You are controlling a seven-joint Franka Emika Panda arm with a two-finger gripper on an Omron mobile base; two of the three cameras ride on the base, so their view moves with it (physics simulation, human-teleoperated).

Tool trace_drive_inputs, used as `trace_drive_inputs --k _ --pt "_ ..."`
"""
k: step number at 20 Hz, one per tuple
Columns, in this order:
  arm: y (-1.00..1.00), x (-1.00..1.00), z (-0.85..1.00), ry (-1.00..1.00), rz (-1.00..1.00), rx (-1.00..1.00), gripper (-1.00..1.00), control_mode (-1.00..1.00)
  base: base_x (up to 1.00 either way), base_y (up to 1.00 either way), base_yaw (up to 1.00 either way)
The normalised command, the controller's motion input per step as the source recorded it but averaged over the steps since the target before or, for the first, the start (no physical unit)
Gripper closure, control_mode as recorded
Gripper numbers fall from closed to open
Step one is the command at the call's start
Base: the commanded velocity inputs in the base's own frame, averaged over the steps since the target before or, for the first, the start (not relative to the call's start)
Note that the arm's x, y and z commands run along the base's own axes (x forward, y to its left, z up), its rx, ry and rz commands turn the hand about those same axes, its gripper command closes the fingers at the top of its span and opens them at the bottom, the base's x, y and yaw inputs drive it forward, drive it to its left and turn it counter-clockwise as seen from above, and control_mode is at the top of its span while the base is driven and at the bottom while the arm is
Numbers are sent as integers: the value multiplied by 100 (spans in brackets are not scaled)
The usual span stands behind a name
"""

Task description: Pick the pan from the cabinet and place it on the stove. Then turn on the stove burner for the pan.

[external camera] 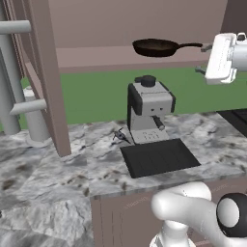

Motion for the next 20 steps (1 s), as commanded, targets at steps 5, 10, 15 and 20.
trace_drive_inputs --k 5,10,15,20 --pt "-15 28 11 -9 -1 -7 -100 -100 0 0 0" --pt "-18 27 0 -3 -2 -9 -100 -100 0 0 0" --pt "-27 40 0 0 -3 -5 -100 -100 0 0 0" --pt "-29 40 3 -5 -2 -2 -100 -100 0 0 0"
